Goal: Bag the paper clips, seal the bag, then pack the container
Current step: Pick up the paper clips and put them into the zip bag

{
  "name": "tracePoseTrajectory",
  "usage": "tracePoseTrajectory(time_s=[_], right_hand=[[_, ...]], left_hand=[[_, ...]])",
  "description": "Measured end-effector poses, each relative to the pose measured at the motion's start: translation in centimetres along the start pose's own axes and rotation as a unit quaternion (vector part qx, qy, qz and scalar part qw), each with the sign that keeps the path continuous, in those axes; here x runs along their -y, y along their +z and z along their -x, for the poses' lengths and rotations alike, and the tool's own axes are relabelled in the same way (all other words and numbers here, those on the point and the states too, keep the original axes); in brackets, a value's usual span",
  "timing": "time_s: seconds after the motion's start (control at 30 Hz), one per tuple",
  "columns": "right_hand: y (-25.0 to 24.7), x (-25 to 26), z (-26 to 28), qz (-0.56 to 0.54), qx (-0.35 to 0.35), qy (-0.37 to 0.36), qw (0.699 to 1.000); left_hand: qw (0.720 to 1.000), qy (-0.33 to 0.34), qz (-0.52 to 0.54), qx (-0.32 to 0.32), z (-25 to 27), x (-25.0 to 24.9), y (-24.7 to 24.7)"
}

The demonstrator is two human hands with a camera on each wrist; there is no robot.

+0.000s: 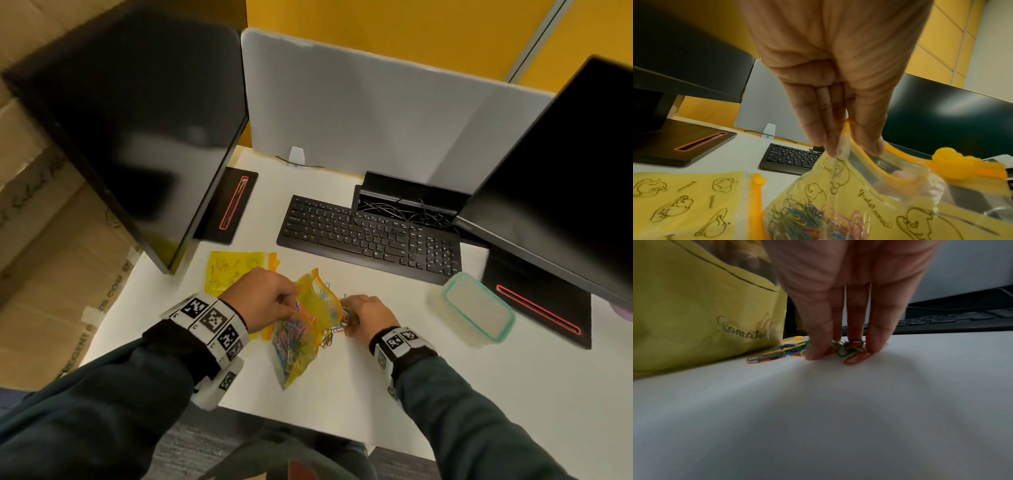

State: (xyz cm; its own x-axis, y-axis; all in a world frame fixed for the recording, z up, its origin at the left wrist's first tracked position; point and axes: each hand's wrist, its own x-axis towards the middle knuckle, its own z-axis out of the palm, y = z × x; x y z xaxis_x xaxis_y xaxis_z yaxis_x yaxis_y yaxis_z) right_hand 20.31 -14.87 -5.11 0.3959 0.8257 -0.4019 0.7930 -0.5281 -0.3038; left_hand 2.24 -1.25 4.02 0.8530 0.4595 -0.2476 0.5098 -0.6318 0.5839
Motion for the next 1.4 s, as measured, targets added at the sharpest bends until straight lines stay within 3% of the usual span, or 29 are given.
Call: tracePoseTrajectory(time_s=[0.47,0.6,0.67,0.73,0.83,0.9,1.03,1.2,1.27,1.3,1.4], right_hand=[[0.0,1.2,-0.5,0.003,-0.045,0.091,0.995],[-1.1,0.3,0.4,-0.065,-0.062,0.138,0.986],[-2.0,0.1,0.9,-0.139,-0.108,0.168,0.97],[-3.1,0.5,1.6,-0.259,-0.166,0.18,0.935],[-5.7,2.8,3.1,-0.414,-0.197,0.131,0.879],[-6.6,4.7,3.5,-0.422,-0.169,0.083,0.887],[-6.2,7.5,3.1,-0.35,-0.086,0.039,0.932],[-6.4,4.5,2.8,-0.429,-0.12,0.116,0.888],[-5.3,2.1,2.6,-0.304,-0.121,0.182,0.927],[-4.4,1.3,2.6,-0.219,-0.084,0.21,0.949],[-1.5,1.1,3.1,-0.107,0.021,0.24,0.965]], left_hand=[[1.0,-0.005,-0.002,0.011,-0.3,-0.5,0.3],[1.0,-0.006,-0.003,0.012,-0.4,-0.6,0.3],[1.0,-0.004,-0.001,0.014,-0.3,-0.6,0.3],[1.0,0.0,-0.002,0.014,-0.3,-0.7,0.3],[1.0,0.008,-0.011,0.007,-0.3,-0.8,0.4],[1.0,0.011,-0.012,0.0,-0.3,-0.8,0.4],[1.0,0.014,-0.015,-0.005,-0.2,-0.7,0.4],[1.0,-0.009,0.019,-0.008,0.5,0.5,0.1],[0.999,-0.019,0.034,-0.018,0.8,1.0,-0.1],[0.999,-0.023,0.034,-0.023,1.1,1.1,-0.3],[0.998,-0.035,0.031,-0.039,1.5,1.7,-0.8]])
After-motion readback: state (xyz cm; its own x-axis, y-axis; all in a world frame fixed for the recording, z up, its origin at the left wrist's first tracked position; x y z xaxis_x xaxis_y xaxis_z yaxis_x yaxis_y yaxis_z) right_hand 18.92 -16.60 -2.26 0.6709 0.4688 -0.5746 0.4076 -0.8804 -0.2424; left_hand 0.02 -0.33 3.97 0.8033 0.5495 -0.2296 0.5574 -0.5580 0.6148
